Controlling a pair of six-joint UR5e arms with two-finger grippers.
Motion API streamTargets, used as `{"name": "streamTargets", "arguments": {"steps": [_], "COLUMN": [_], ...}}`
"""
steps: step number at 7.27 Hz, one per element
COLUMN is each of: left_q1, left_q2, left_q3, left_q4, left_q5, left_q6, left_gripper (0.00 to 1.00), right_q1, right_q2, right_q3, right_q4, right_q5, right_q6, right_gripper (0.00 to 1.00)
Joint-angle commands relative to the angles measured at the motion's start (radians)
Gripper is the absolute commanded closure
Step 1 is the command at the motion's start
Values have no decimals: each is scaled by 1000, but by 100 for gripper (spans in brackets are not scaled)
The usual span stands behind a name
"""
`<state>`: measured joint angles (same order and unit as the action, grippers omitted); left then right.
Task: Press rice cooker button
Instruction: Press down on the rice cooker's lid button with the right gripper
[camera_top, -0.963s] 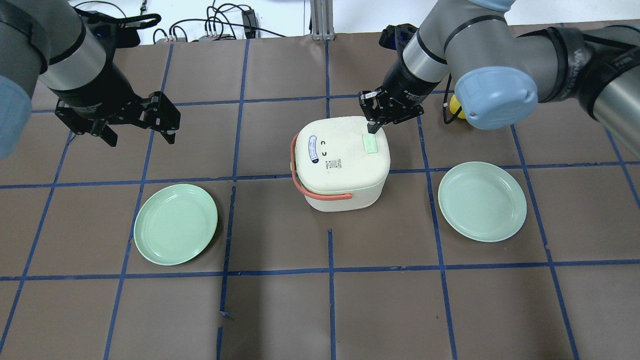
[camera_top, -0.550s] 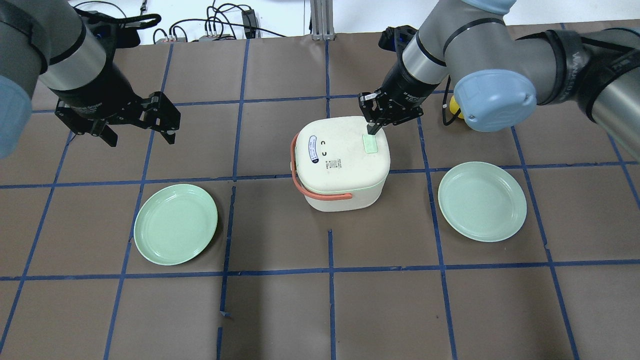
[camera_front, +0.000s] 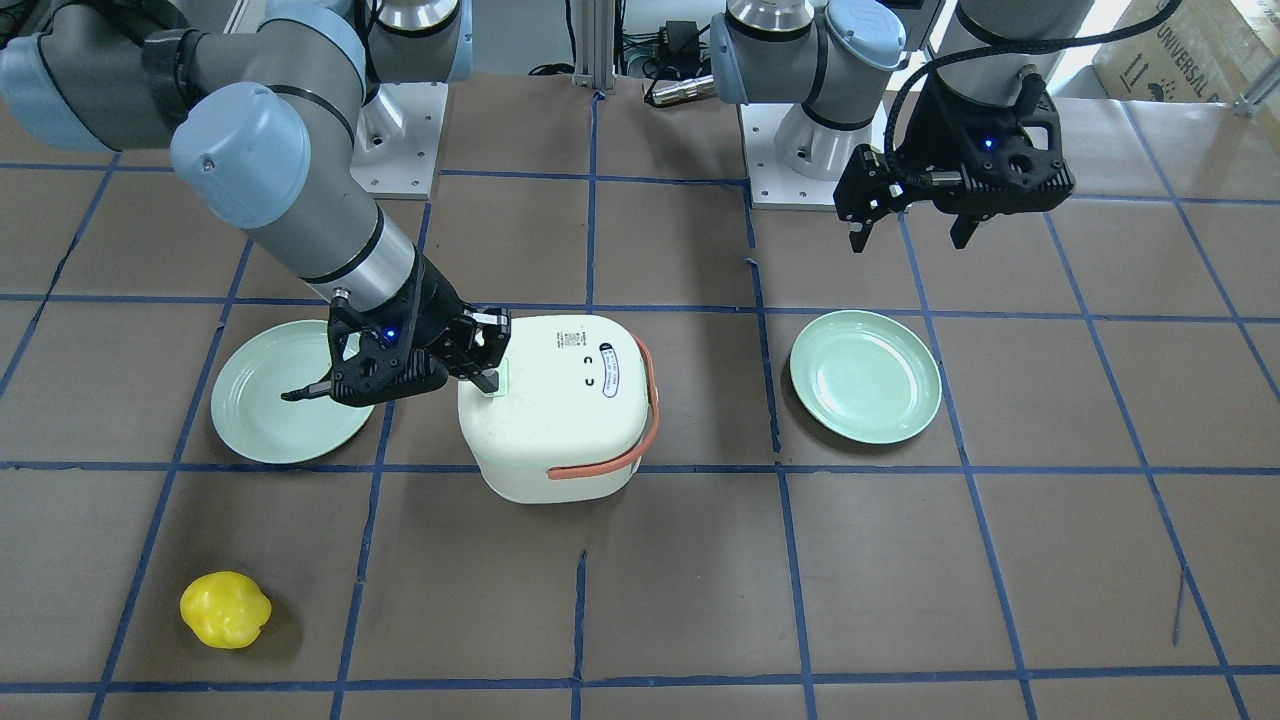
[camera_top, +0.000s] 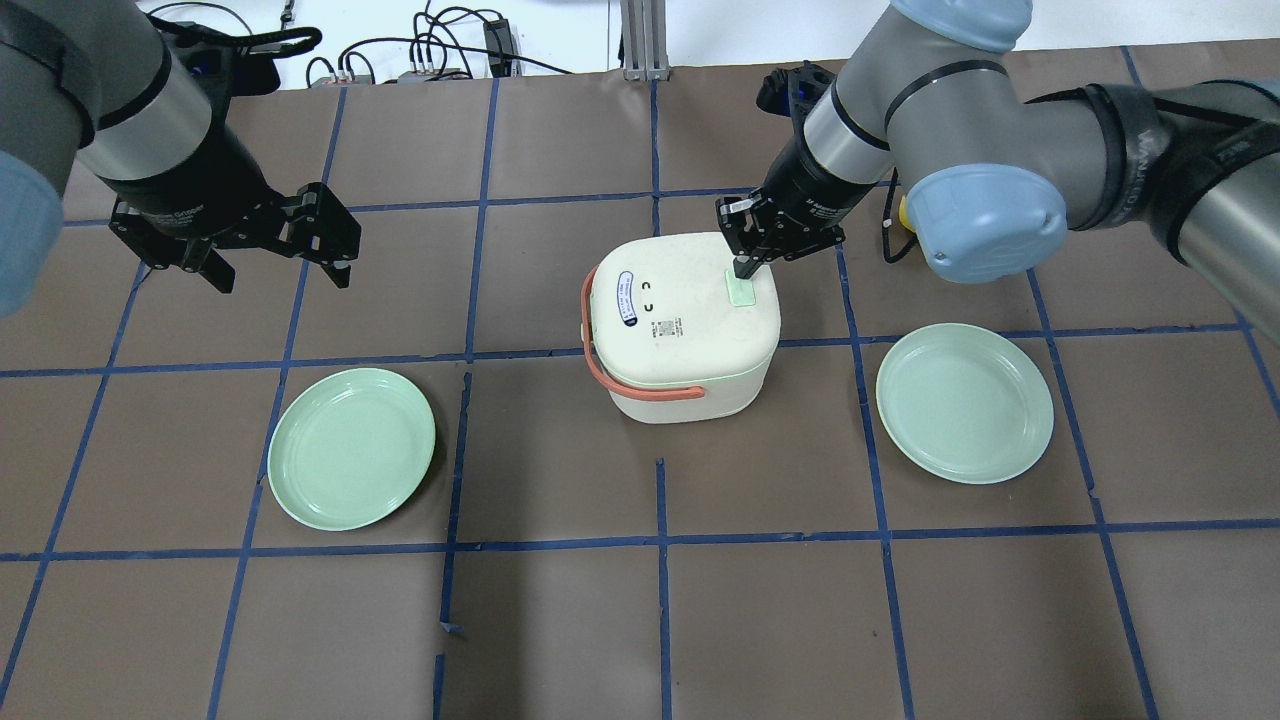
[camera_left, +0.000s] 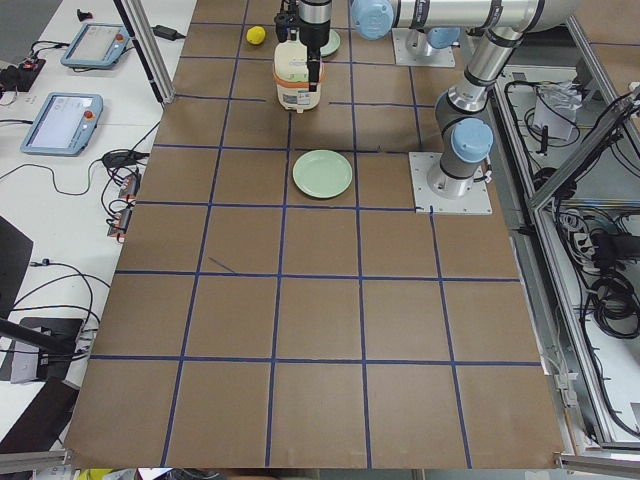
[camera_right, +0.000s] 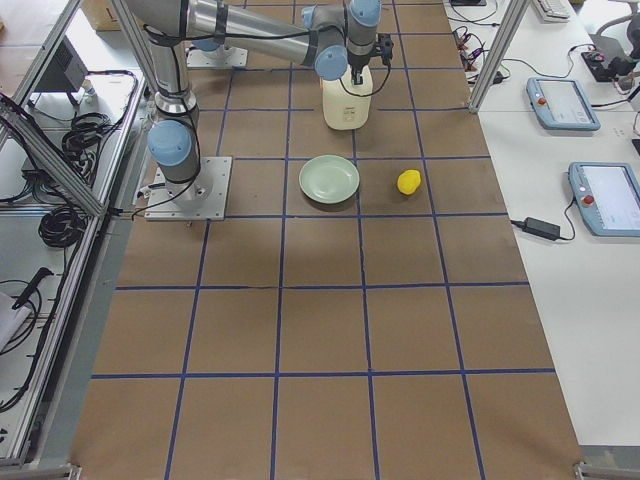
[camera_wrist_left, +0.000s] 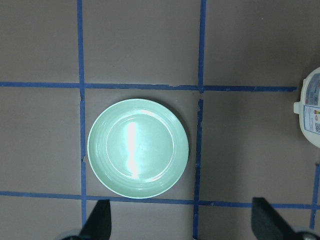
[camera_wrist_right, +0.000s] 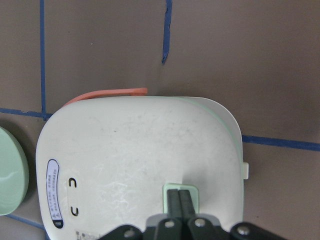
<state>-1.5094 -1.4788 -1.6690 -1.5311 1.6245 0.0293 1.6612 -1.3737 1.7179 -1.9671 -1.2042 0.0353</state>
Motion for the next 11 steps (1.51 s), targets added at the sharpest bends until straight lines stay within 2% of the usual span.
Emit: {"name": "streamTargets", "arguments": {"steps": [1,9,10,11], "left_q1": [0,0,0,0], "left_q2": [0,0,0,0], "left_q3": [0,-2,0,0], "left_q4": [0,0,0,0], "left_q5": [0,0,0,0], "left_q6": [0,0,1,0], "left_gripper": [0,0,0,0], "right_q1": [0,-1,-1,-1], "right_q2": [1,7,-1,-8], "right_q3": [2,34,29,20], "right_q4": [-9,-68,-65,-52], "right_q5": [0,0,-9,-30], "right_q6": [0,-5,-3,5], "right_gripper": [92,91,87,59]}}
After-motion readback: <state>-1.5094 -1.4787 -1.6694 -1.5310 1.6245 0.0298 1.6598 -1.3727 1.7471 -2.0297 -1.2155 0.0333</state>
